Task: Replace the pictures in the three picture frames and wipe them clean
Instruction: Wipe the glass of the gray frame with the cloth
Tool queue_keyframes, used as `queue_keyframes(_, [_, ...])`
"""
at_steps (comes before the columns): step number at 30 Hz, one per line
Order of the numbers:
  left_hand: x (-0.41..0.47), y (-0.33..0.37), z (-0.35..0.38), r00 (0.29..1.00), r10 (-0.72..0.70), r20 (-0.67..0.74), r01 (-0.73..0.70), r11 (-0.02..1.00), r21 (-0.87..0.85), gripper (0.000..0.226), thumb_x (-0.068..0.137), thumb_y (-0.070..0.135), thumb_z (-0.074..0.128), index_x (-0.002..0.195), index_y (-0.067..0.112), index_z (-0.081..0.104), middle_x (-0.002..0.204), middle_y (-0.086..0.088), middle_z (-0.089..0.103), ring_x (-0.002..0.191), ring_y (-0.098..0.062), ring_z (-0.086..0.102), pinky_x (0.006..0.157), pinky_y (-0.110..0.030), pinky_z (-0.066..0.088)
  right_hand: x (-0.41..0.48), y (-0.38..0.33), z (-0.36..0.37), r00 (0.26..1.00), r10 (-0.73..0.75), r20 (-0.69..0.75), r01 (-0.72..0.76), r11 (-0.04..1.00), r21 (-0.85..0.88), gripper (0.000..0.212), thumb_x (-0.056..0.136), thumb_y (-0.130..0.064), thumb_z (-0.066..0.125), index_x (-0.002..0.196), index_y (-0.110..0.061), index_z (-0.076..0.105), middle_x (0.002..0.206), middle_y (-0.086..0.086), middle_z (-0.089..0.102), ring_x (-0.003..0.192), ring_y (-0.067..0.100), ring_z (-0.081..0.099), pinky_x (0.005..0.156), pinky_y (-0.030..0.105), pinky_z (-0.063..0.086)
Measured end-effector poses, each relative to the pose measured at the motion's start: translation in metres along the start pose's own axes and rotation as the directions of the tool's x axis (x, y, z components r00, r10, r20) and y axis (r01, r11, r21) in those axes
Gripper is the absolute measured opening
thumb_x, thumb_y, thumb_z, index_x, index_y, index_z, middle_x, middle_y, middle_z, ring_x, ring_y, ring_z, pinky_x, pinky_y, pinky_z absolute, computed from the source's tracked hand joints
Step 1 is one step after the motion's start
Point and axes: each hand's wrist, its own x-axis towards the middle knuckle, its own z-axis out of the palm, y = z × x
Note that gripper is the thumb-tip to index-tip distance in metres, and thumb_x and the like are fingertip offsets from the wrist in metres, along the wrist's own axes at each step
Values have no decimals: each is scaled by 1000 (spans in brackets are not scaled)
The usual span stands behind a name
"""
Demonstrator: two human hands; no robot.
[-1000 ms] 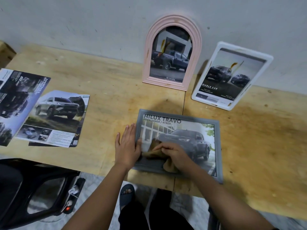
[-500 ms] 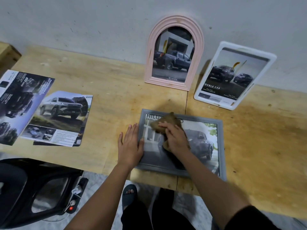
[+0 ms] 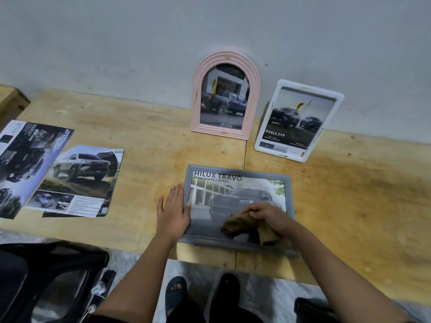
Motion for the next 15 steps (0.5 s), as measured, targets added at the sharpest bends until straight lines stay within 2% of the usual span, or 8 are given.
queue_keyframes(2, [1, 3, -3, 999, -14, 40, 13, 1000, 27, 57, 100, 33, 21, 150, 17, -1, 159, 6, 0, 145, -8, -6, 117, -40, -7, -27, -1, -28, 964, -49, -263, 88, 987, 137, 20, 87, -14, 48, 97, -15, 66, 97, -1, 63, 92, 17, 56, 75, 14, 40])
queue_keyframes(4, [1, 6, -6, 997, -22, 72, 18, 998, 59, 57, 101, 32, 21, 150, 16, -4, 159, 4, -3, 145, -10, -7, 116, -40, -7, -49, 11, -51, 780, -75, -621, 212, 966, 149, 24, 94, -2, 43, 101, -14, 62, 100, 1, 62, 97, 18, 55, 71, 3, 38])
queue_keyframes(6, [2, 6, -10, 995, -26, 98, 22, 999, 42, 57, 101, 33, 20, 150, 16, -4, 159, 4, -3, 145, -10, -7, 116, -40, -8, -65, 38, -65, 551, -105, -828, 160, 987, -19, 31, 95, 0, 40, 111, -15, 61, 113, 2, 60, 109, 23, 54, 84, 12, 41])
queue_keyframes(7, [4, 4, -10, 994, -26, 109, 23, 999, 22, 56, 101, 32, 20, 150, 16, -3, 158, 4, -3, 145, -11, -6, 116, -39, -8, -70, 55, -68, 501, -119, -857, 32, 992, -119, 33, 95, -2, 41, 118, -16, 59, 121, 1, 58, 113, 25, 52, 91, 25, 44])
queue_keyframes(9, [5, 3, -11, 994, -22, 104, 26, 999, -41, 55, 101, 28, 22, 150, 11, 3, 159, -2, 3, 146, -17, -1, 116, -39, -4, -72, 88, -67, 596, -67, -800, -312, 899, -307, 44, 93, -6, 45, 134, -20, 47, 141, 5, 46, 127, 30, 44, 102, 43, 39])
queue_keyframes(11, [2, 3, -11, 998, -46, 40, 50, 991, -122, 53, 101, 24, 27, 148, 3, 12, 157, -12, 11, 145, -27, 9, 118, -40, 8, -68, 104, -57, 690, 94, -718, -504, 774, -383, 56, 91, -8, 45, 144, -19, 32, 153, 6, 28, 141, 28, 23, 112, 50, 22])
queue_keyframes(13, [-9, 5, -11, 995, -103, 6, 103, 982, -157, 54, 101, 25, 29, 147, 0, 15, 157, -14, 10, 145, -26, 9, 117, -33, 9, -61, 101, -47, 678, -18, -735, -478, 748, -460, 56, 87, -6, 48, 141, -12, 37, 150, 12, 32, 141, 32, 23, 110, 56, 19])
queue_keyframes(15, [-21, 7, -6, 992, -122, 1, 121, 978, -169, 55, 101, 28, 30, 147, 1, 17, 157, -12, 9, 146, -23, 8, 117, -30, 9, -54, 87, -35, 620, -193, -761, -356, 795, -491, 50, 79, -6, 46, 129, -4, 52, 138, 21, 48, 131, 39, 40, 106, 58, 29])
